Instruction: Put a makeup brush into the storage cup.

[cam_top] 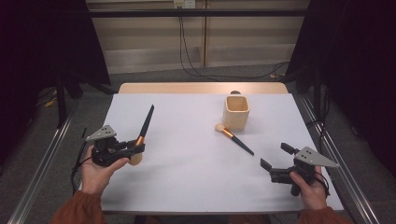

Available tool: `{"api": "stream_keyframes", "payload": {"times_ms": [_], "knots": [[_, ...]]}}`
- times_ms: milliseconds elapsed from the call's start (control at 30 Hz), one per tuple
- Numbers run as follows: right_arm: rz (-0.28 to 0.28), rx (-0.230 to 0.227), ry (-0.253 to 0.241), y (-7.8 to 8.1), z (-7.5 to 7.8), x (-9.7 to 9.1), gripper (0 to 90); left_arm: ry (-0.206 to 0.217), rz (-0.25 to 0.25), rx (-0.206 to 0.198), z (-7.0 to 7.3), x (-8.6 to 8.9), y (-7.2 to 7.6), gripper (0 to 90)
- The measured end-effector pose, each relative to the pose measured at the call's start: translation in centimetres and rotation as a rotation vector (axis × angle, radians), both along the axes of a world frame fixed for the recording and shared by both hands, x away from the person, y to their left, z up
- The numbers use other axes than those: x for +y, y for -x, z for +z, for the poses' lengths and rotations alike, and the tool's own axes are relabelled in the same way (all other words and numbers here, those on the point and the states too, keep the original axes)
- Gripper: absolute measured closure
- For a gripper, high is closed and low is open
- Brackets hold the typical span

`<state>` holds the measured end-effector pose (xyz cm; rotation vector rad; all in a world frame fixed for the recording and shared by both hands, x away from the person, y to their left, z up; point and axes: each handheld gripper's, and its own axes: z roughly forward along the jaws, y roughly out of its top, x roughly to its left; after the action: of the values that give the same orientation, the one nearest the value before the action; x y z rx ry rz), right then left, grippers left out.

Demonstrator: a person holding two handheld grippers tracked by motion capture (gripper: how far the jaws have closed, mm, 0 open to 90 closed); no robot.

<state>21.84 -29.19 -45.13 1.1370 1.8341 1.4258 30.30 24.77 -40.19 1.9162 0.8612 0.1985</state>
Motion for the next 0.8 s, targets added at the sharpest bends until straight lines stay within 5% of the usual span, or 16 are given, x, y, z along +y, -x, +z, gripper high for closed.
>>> {"api": "stream_keyframes", "payload": {"times_ms": [200,300,367,433,800], "knots": [[0.003,0.002,-0.003,-0.1,0.0,0.0,0.0,-0.026,-0.042,-0.032,0.6,-2.1,1.2,66.6],[0.011,-0.002,-0.004,-0.3,0.0,0.2,0.0,-0.004,-0.069,-0.041,0.9,-3.0,1.6,66.6],[0.016,-0.002,-0.001,-0.3,0.1,0.2,0.0,-0.032,-0.079,-0.058,1.1,-3.6,1.7,66.6],[0.019,-0.007,-0.006,-0.3,0.2,0.3,0.0,-0.001,-0.098,-0.055,1.1,-4.0,1.7,66.6],[0.105,-0.021,-0.013,-0.7,1.0,2.1,0.0,-0.023,-0.188,-0.069,1.6,-7.5,1.8,66.6]]}}
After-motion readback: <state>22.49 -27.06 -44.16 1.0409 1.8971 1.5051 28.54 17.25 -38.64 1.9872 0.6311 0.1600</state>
